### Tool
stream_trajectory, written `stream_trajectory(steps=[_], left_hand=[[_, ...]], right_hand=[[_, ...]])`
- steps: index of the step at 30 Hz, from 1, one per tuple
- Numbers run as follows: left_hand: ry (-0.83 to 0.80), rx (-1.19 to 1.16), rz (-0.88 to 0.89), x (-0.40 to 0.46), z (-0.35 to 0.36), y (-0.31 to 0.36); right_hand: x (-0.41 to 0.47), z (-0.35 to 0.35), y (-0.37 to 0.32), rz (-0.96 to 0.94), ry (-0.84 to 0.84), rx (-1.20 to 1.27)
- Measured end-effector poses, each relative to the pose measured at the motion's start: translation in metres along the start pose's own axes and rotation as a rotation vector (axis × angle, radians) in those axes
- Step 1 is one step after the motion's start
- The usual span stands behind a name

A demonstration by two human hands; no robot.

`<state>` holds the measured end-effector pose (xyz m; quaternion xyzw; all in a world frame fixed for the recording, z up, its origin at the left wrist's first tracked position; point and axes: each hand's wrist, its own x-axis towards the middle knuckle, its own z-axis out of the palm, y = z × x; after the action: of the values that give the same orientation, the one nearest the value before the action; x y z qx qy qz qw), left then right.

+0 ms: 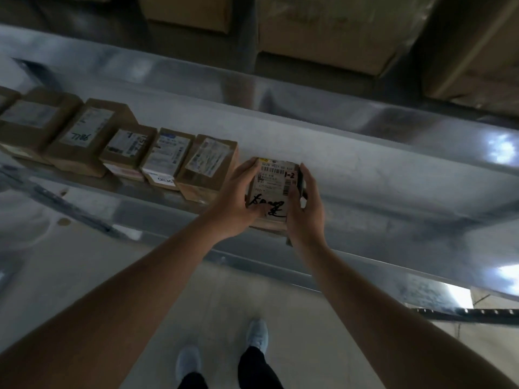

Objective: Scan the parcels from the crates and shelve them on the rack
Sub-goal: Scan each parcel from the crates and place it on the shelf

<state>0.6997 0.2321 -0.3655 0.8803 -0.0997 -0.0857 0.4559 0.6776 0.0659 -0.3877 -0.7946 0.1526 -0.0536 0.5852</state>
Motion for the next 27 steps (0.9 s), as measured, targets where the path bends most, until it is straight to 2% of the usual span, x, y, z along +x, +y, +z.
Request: stream_trajectory(steps=[17,27], left_hand=[[-0.144,0.045,-0.097,0.049,0.016,-0.037],[-0.117,0.04,-0.154,0.064,0.025,-0.053]], right_hand=[[0.042,0.042,0.039,0.068,0.047,0.047],[0.051,0.049,0.038,0.098,0.005,0.031]])
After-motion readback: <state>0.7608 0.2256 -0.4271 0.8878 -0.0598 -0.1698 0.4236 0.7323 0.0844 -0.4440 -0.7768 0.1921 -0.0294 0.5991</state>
